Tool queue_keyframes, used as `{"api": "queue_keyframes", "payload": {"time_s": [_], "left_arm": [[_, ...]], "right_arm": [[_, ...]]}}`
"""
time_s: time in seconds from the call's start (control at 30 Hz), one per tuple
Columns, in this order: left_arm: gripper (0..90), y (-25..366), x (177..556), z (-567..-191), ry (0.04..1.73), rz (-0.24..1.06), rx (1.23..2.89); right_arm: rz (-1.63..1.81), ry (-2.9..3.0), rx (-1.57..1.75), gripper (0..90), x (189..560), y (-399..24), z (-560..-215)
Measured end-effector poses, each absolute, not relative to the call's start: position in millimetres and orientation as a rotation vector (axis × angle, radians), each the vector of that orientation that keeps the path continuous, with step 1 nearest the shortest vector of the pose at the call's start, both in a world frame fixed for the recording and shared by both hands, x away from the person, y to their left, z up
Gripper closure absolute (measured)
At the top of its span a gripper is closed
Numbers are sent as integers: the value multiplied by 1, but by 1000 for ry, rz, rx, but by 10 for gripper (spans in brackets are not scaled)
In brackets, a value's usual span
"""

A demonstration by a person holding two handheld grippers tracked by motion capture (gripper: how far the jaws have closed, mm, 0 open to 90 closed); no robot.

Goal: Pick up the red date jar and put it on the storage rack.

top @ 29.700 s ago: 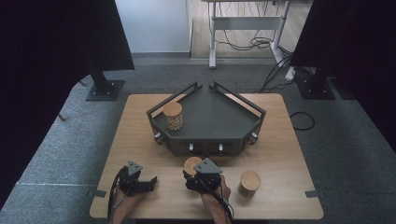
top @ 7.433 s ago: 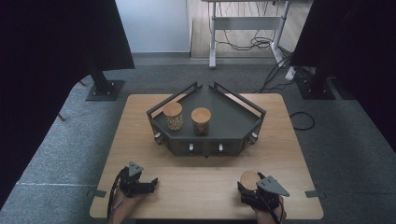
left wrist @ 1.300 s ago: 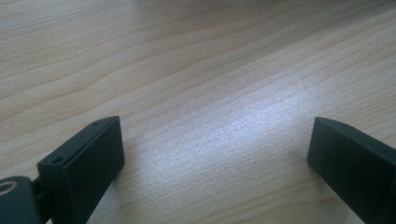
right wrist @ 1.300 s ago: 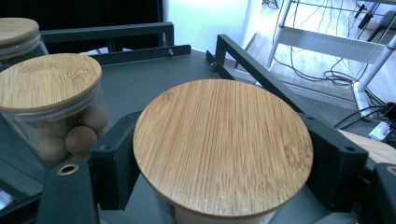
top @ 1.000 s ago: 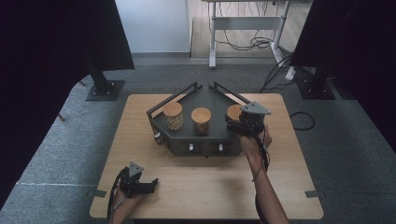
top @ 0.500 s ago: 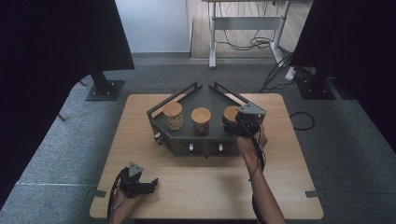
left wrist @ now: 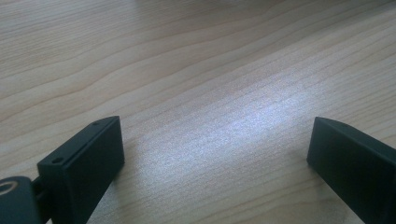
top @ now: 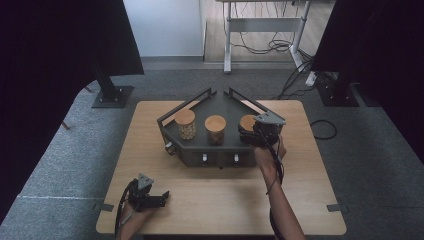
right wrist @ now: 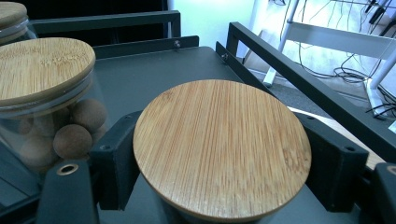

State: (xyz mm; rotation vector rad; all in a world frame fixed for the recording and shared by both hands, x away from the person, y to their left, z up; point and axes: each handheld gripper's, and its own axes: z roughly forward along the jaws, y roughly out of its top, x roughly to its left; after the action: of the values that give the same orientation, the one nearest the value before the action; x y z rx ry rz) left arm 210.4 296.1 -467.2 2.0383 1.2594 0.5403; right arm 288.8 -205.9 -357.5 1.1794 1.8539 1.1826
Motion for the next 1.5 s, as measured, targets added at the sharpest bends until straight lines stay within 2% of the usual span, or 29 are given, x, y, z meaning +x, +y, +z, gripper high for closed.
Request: {"api": "queue_keyframes", "payload": {"time_s": [0.5, 0.87, 1.5], "left_arm": [[37, 296, 210, -467, 1258, 541, 2040], [37, 296, 210, -467, 1261, 541, 2037], [37, 296, 210, -467, 1261, 543, 2038]], "right_arm": [[1188, 1858, 1180, 202, 289, -208, -359], [1196, 1867, 1190, 58, 291, -214, -360], [1199, 1857, 1153, 46, 273, -221, -361]]}}
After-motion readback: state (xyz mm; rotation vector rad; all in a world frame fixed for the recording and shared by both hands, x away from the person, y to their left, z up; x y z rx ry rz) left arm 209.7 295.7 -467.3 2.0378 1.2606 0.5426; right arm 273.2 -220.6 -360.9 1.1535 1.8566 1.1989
